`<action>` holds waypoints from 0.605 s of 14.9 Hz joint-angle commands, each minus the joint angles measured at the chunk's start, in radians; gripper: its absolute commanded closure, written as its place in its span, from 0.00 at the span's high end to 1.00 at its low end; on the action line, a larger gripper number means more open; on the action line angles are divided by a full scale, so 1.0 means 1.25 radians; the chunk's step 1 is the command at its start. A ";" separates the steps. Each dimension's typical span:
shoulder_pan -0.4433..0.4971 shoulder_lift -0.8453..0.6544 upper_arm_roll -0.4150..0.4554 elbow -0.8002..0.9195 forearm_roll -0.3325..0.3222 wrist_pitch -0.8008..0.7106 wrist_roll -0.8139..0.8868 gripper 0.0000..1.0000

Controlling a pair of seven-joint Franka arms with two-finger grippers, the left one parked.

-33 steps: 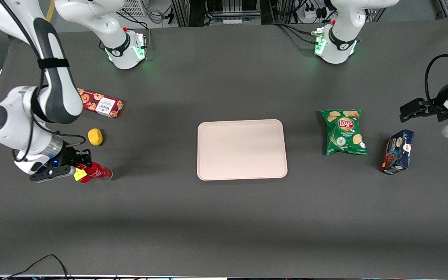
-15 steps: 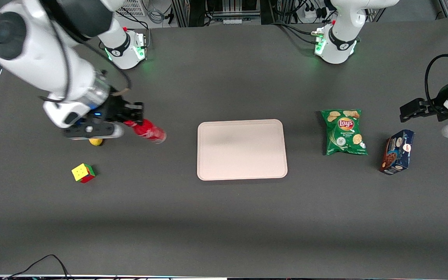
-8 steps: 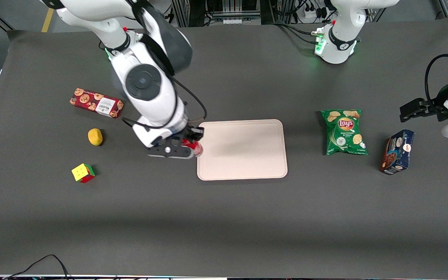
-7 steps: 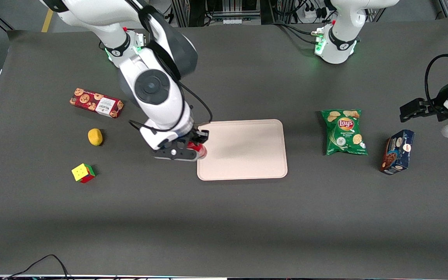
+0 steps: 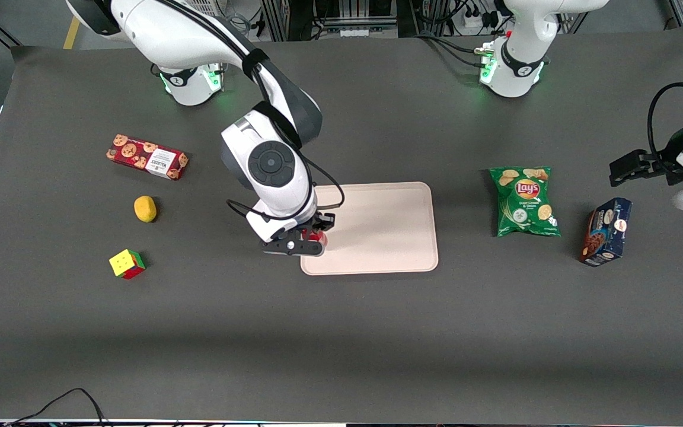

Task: Place coke bottle on tray
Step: 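Carry the bottle over the beige tray and lower it onto the tray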

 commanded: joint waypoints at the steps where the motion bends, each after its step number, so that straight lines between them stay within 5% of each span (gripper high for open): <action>1: 0.005 0.001 0.002 -0.010 -0.020 0.009 0.029 0.00; 9: 0.006 0.004 0.002 -0.040 -0.020 0.039 0.038 0.00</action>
